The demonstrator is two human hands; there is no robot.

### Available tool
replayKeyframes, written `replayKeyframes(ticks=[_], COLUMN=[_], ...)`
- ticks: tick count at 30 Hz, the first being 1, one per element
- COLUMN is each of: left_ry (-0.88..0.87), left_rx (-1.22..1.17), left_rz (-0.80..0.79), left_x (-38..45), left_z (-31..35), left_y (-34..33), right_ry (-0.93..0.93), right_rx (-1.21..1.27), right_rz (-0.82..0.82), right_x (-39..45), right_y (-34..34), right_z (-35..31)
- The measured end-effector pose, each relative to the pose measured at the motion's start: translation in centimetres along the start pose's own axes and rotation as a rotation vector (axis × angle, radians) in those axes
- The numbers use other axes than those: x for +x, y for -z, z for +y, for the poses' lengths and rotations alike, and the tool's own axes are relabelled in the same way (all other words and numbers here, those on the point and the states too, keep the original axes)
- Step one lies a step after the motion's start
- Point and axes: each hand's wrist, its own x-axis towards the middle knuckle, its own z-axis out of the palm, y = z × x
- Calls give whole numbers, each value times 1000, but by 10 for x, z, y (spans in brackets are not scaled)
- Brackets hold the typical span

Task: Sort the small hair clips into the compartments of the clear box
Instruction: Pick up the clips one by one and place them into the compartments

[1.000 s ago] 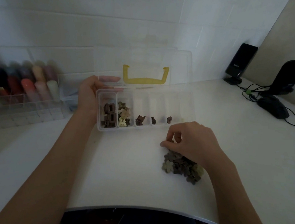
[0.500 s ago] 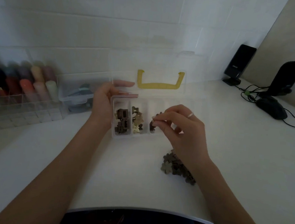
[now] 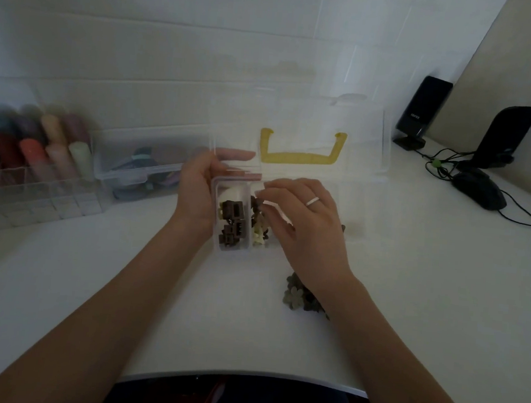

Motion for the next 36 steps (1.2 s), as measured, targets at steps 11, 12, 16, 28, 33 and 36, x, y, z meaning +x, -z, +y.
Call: replayKeyframes(ticks=[11, 12, 16, 28, 33, 36], left_ry=[36, 39, 43, 72, 72, 77], left_rx=[28, 29, 21, 40, 36, 27], left_rz=[94, 100, 115, 179, 170, 179], left_x=[8, 9, 10, 13, 15, 15], left_z=[12, 14, 19, 20, 19, 18], left_y=[18, 20, 23, 25, 26, 26], right_ry=[-205, -203, -213, -107, -142, -178], right_rx=[85, 46, 77, -170, -147, -121], right_rz=[-371, -427, -518, -884, -850, -830], right_x=[-4, -5, -4, -12, -8, -8], right_y=[48, 48, 48, 39, 35, 35], right_z=[10, 11, 11, -2, -2, -2])
